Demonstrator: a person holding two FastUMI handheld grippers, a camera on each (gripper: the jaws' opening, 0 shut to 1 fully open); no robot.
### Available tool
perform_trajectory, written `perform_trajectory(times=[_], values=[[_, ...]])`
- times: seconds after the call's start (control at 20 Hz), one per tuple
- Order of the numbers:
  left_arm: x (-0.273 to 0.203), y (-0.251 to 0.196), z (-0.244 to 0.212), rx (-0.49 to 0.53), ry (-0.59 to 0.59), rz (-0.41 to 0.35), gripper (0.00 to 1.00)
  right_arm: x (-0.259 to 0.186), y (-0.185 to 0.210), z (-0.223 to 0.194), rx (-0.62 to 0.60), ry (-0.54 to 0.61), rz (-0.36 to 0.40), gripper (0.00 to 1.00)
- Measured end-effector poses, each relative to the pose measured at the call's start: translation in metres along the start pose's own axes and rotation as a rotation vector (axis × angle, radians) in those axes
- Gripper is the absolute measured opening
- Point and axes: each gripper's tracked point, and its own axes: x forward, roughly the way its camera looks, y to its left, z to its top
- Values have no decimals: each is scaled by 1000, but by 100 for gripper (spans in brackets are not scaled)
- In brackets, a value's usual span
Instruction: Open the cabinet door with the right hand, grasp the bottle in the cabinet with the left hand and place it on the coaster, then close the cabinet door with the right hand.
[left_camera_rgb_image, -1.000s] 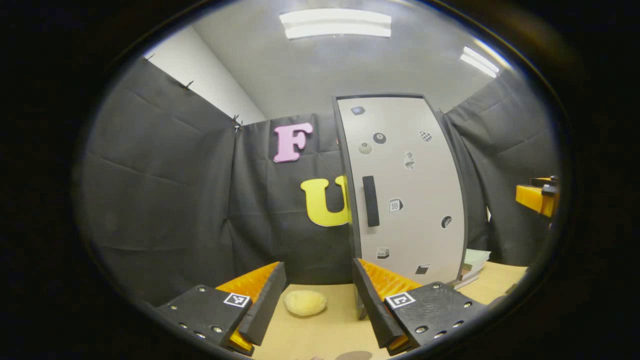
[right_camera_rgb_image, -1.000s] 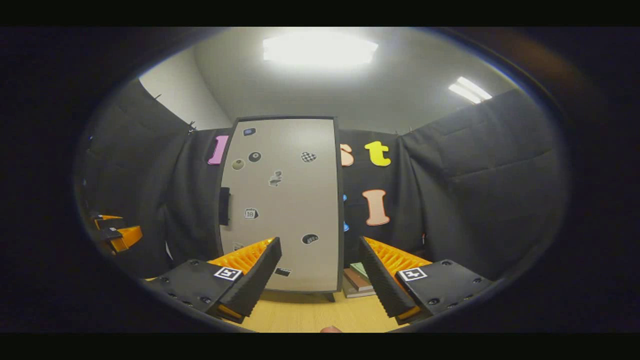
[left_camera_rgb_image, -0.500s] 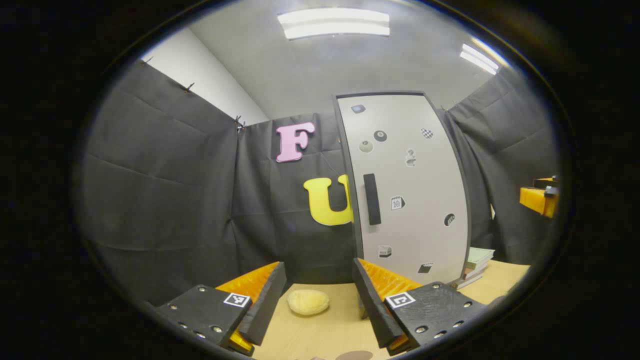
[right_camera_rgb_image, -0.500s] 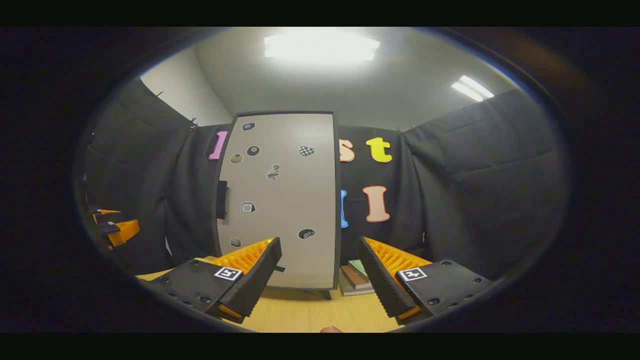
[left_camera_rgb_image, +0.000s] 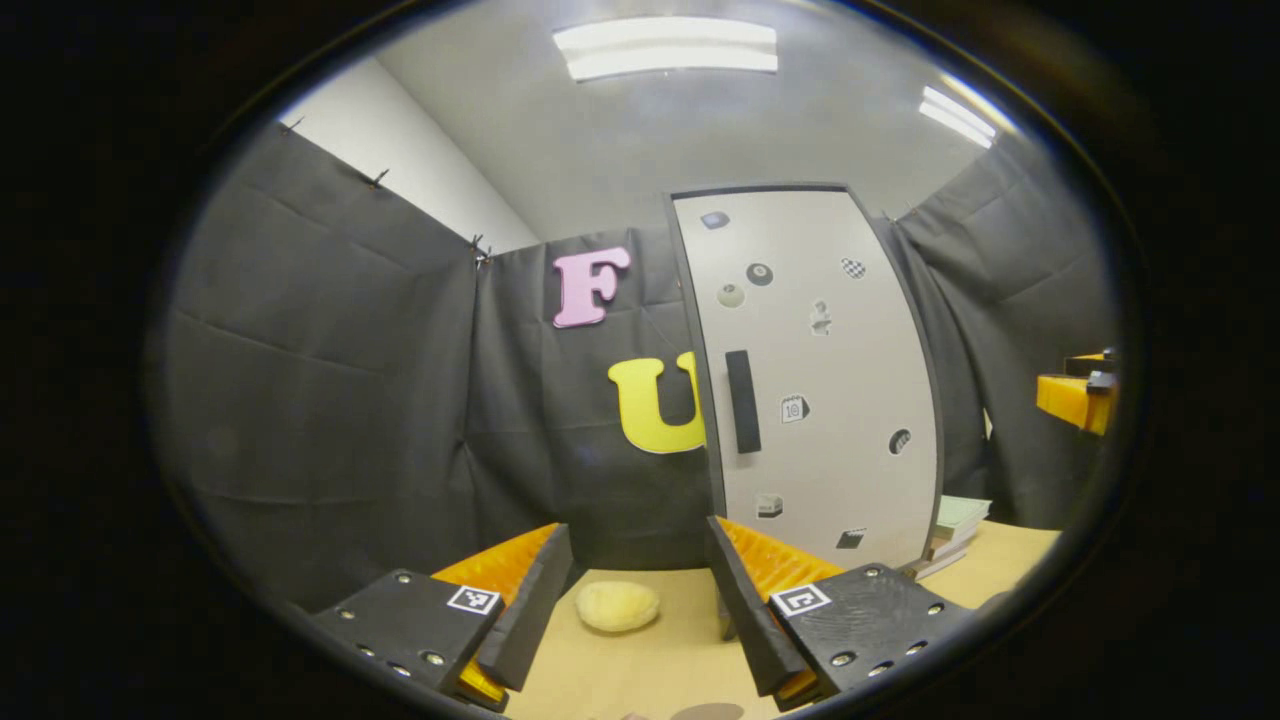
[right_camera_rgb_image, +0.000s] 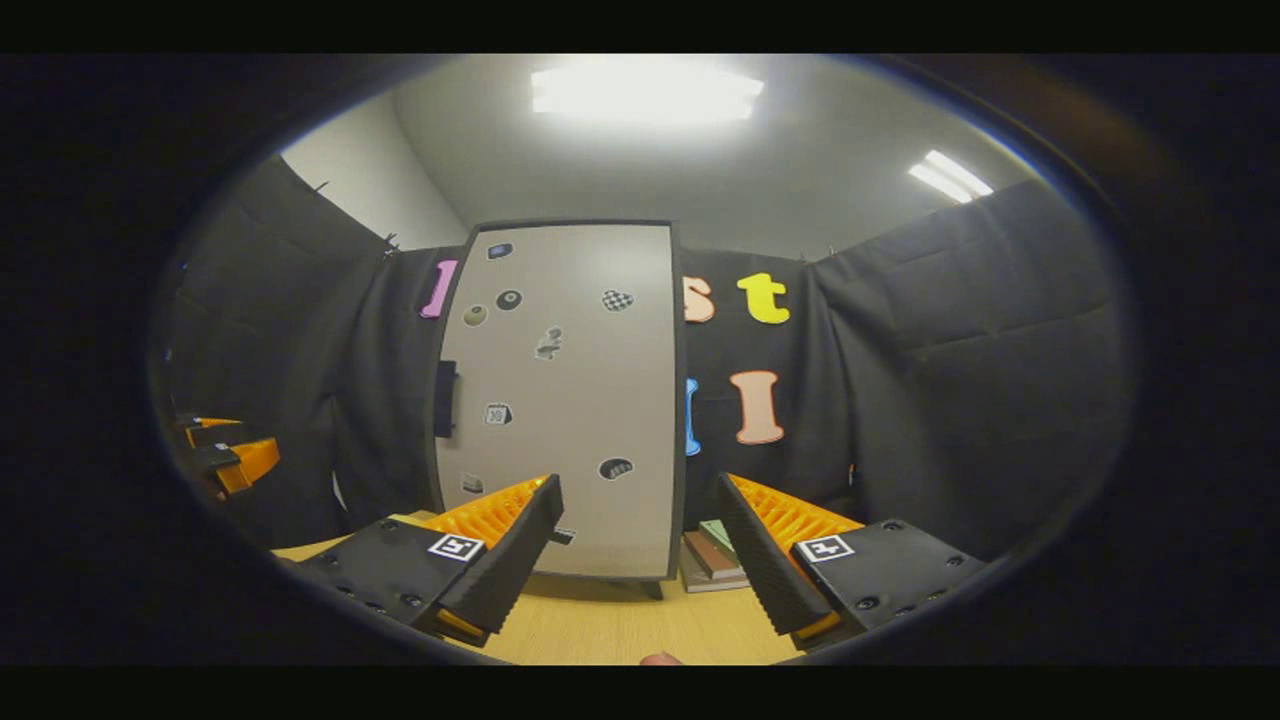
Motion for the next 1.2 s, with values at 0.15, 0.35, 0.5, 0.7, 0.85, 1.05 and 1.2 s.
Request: perform_trajectory(times=[0.15,0.35,0.5,0.7,0.85,1.05,1.2], values=[[0,3,-3,-3,4,3,80,5,5,1,-8,6,1,97],[1,13,-4,7,7,12,82,12,21,5,6,2,22,98],[2,24,-4,13,8,21,80,24,39,10,15,6,44,98],[-2,43,-6,26,9,43,82,44,70,23,36,-11,86,98],[-6,57,-10,28,11,62,82,63,93,28,18,-12,114,98],[-11,75,-18,34,27,86,80,88,126,40,0,-28,153,98],[-15,89,-25,30,36,112,80,107,151,45,0,-31,180,98]])
